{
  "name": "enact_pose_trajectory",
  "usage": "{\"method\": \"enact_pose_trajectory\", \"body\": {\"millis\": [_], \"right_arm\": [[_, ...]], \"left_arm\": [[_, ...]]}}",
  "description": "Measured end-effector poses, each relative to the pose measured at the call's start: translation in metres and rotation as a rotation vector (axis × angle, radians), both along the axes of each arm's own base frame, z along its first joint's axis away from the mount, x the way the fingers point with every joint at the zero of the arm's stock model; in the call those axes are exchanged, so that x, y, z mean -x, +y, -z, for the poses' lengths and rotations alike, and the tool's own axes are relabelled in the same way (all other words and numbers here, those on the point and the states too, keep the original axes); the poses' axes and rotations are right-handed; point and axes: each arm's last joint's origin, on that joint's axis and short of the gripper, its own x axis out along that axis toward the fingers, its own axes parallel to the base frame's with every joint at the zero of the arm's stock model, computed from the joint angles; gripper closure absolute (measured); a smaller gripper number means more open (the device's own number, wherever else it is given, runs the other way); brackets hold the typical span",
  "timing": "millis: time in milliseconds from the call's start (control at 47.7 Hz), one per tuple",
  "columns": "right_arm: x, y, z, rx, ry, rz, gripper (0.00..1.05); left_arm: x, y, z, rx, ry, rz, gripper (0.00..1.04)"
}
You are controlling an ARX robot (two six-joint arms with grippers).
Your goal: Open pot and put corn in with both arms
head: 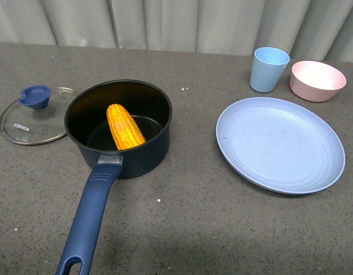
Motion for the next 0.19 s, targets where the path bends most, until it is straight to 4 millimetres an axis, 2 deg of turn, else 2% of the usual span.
{"method": "enact_pose_trajectory", "body": {"millis": [189], "right_arm": [[0.0000, 0.0000, 0.0000, 0.000, 0.000, 0.000, 0.09]], "left_arm": [[0.0000, 0.0000, 0.0000, 0.000, 0.000, 0.000, 0.06]]}}
